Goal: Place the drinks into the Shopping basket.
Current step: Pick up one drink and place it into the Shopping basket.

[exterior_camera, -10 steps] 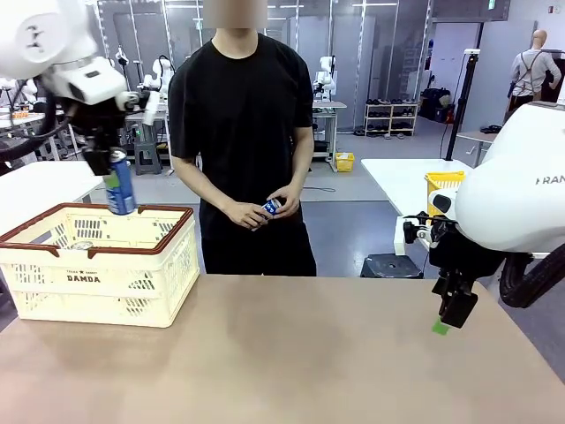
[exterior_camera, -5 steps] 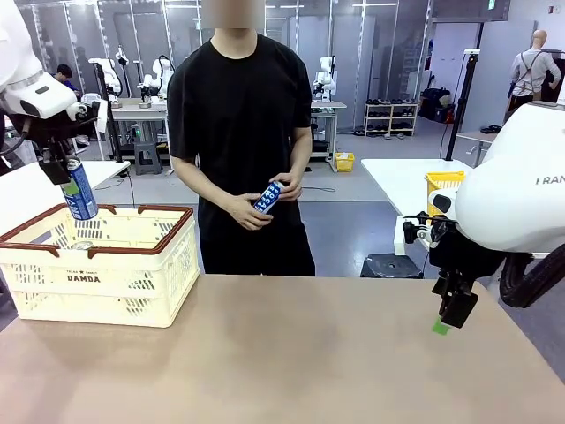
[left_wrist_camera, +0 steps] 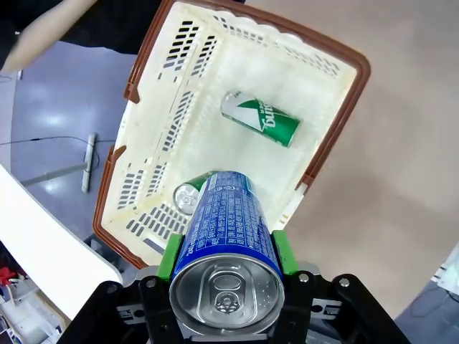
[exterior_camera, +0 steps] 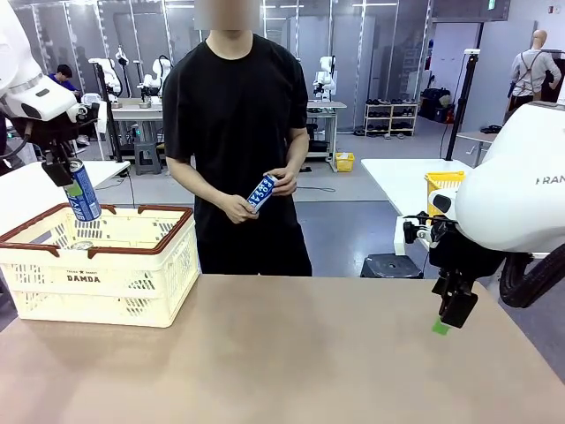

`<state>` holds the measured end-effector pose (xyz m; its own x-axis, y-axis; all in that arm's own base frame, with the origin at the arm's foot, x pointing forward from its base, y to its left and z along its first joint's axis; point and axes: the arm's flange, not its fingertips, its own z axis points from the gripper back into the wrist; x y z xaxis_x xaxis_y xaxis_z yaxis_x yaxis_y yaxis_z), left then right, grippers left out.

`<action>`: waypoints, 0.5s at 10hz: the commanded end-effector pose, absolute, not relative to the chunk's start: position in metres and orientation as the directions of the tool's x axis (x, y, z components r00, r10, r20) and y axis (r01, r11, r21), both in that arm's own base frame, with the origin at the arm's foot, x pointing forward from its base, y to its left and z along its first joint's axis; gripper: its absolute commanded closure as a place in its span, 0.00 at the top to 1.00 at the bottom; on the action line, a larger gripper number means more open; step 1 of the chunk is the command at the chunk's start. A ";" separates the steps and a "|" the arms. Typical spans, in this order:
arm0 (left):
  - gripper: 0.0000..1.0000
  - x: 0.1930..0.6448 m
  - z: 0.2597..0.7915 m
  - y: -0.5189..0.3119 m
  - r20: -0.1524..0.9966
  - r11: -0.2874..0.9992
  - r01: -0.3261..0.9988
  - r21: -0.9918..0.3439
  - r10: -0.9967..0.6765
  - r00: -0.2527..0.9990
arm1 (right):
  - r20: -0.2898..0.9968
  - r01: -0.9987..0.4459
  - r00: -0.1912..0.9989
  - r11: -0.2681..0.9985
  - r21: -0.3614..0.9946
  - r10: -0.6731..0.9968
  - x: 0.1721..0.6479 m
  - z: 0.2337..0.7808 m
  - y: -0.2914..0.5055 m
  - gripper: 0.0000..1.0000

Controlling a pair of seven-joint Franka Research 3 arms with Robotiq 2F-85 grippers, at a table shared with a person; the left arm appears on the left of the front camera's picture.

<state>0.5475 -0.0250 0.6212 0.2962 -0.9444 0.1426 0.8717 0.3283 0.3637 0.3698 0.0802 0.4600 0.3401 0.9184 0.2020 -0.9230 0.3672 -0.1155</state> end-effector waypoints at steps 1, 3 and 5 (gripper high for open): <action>0.58 0.548 0.621 -0.024 0.147 0.332 0.870 0.364 -0.943 0.298 | 0.194 -0.922 0.342 0.368 -0.118 0.919 0.370 0.461 0.081 1.00; 0.58 0.579 0.608 -0.024 0.193 0.306 0.885 0.351 -0.949 0.251 | 0.194 -0.922 0.342 0.368 -0.118 0.919 0.370 0.461 0.081 1.00; 0.58 0.606 0.591 -0.018 0.186 0.308 0.910 0.276 -0.946 0.264 | 0.194 -0.922 0.342 0.368 -0.118 0.919 0.370 0.461 0.081 1.00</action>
<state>0.5858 -0.0258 0.5841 0.2841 -0.9436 0.1703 0.8966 0.3244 0.3016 0.3698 0.0802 0.4600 0.3401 0.9184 0.2020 -0.9229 0.3672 -0.1156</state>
